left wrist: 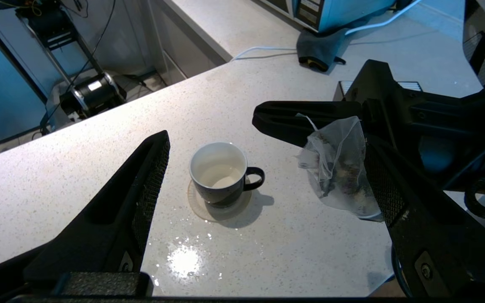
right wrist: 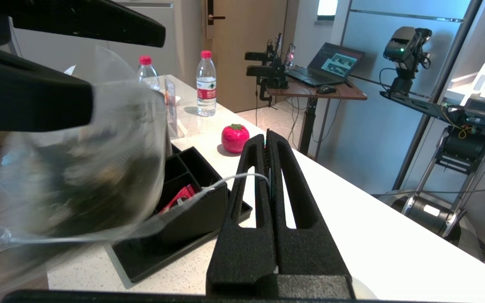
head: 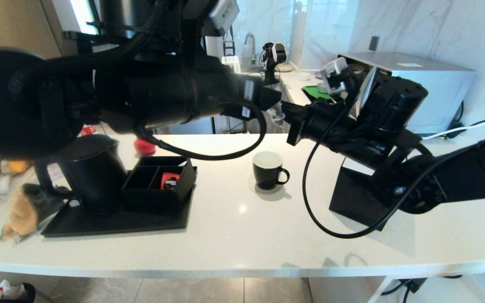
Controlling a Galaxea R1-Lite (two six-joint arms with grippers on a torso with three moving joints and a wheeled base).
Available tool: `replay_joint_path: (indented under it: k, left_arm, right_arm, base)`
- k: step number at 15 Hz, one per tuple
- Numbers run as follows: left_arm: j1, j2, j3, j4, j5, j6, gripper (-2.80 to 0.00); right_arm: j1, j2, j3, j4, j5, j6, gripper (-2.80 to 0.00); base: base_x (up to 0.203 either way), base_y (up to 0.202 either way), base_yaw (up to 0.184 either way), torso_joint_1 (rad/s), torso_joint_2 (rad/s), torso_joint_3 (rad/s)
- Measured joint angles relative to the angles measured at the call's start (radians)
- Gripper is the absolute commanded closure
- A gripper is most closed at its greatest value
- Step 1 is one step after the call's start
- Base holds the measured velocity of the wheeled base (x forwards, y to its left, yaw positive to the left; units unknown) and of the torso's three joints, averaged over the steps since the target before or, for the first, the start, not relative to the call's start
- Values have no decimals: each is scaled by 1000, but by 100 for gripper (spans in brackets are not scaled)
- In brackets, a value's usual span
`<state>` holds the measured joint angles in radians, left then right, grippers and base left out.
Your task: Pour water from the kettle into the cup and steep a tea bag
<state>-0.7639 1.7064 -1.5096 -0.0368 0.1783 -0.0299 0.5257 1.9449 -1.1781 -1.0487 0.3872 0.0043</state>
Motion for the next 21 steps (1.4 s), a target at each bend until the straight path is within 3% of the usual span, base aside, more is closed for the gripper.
replay_joint_path:
  k: [5, 9, 14, 21]
  left_arm:
    - [-25, -10, 15, 2, 0, 3, -280]
    - [-30, -28, 104, 2, 0, 8, -280]
    - [-27, -45, 193, 0, 0, 6, -280]
    - [1, -45, 230, -1, 1, 1, -280]
  right_arm:
    - [-5, -5, 0, 3, 1, 0, 0]
    - [-15, -10, 0, 4, 1, 0, 0]
    - [-37, -11, -6, 5, 1, 2, 0]
    - [-49, -11, -15, 0, 1, 2, 0]
  base:
    - [0, 0, 0, 0, 0, 0]
    - [0, 0, 0, 0, 0, 0]
    - [0, 0, 0, 0, 0, 0]
    - [0, 0, 0, 0, 0, 0]
